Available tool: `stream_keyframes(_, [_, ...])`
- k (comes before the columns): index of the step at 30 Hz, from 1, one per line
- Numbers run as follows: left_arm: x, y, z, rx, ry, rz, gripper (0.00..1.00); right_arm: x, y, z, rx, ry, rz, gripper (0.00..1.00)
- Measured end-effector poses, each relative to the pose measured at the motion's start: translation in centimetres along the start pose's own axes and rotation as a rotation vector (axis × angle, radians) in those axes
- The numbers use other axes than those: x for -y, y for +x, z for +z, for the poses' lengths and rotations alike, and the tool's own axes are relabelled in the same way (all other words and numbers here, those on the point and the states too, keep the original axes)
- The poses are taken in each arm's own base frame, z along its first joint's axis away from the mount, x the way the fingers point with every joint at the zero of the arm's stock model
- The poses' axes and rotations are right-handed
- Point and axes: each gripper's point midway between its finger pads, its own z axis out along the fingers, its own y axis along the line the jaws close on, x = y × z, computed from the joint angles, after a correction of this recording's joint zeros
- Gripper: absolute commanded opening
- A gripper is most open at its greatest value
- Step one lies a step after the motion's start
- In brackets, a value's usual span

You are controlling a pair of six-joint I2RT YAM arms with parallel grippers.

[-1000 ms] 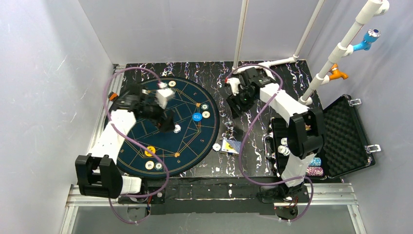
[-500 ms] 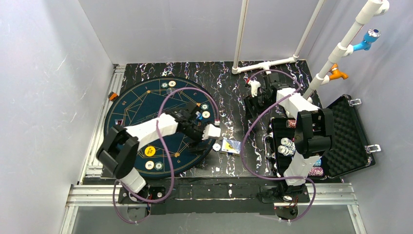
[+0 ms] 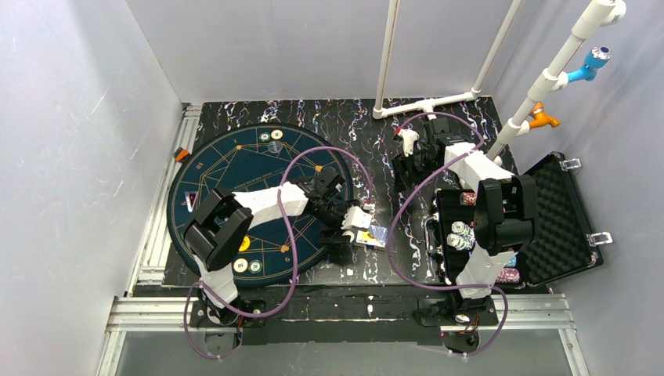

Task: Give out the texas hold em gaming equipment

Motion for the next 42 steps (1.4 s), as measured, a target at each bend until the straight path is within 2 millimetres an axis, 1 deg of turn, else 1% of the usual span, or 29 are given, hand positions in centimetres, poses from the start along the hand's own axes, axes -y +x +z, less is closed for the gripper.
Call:
stream_keyframes(4, [-0.1,0.2,0.8,-0.008,0.012,0.010,0.68,0.0,0.0,0.0,0.000,0.000,0.000,0.70])
stream_keyframes(11, [0.2,0.1,1.5,-0.014,0.030,0.023,0.68,0.0,0.0,0.0,0.000,0.000,0.001,0.70])
stream_keyframes(18, [-0.1,-0.2,2.1,-0.013,0.036,0.030,0.61,-0.1,0.0,0.0,0.003,-0.007,0.001,0.69])
stream_keyframes(20, [-0.2,-0.2,2.2,-0.012,0.036,0.031,0.57,-0.1,0.0,0.0,0.003,-0.007,0.001,0.69])
stream_keyframes(22, [-0.3,-0.2,2.2,-0.012,0.036,0.032,0.45,-0.1,-0.1,-0.1,0.006,-0.009,0.003,0.69])
stream_keyframes(23, [-0.3,-0.2,2.2,-0.013,0.037,0.034,0.37,0.0,0.0,-0.1,0.006,-0.008,0.005,0.69])
stream_keyframes(25, [-0.2,-0.1,2.2,-0.019,0.040,0.035,0.26,0.0,0.0,-0.1,0.007,-0.009,0.006,0.68])
stream_keyframes(28, [-0.3,-0.1,2.0,-0.035,0.032,0.032,0.16,0.0,0.0,-0.1,0.007,-0.010,0.006,0.68])
stream_keyframes(30, [-0.3,-0.1,1.9,-0.050,0.021,0.029,0.13,0.0,-0.1,-0.1,0.008,-0.011,0.006,0.68])
stream_keyframes(32, [-0.2,-0.1,1.3,-0.064,0.012,0.010,0.12,0.0,-0.1,-0.1,0.008,-0.011,0.006,0.68])
stream_keyframes(37, [-1.2,-1.9,-1.9,-0.043,-0.047,-0.017,0.13,0.0,-0.1,-0.1,0.009,-0.013,0.006,0.68])
stream_keyframes(38, [-1.4,-2.2,-2.4,-0.036,-0.057,-0.017,0.17,-0.1,-0.1,-0.1,0.009,-0.013,0.006,0.68])
stream_keyframes(39, [-1.6,-2.5,-2.9,-0.030,-0.069,-0.021,0.30,-0.1,-0.1,-0.1,0.009,-0.014,0.006,0.68])
stream_keyframes(40, [-1.7,-2.7,-3.2,-0.025,-0.078,-0.022,0.36,-0.1,-0.1,-0.1,0.009,-0.014,0.006,0.68])
stream_keyframes(42, [-1.7,-3.0,-3.4,-0.018,-0.082,-0.030,0.42,-0.1,-0.1,-0.1,0.009,-0.014,0.006,0.68])
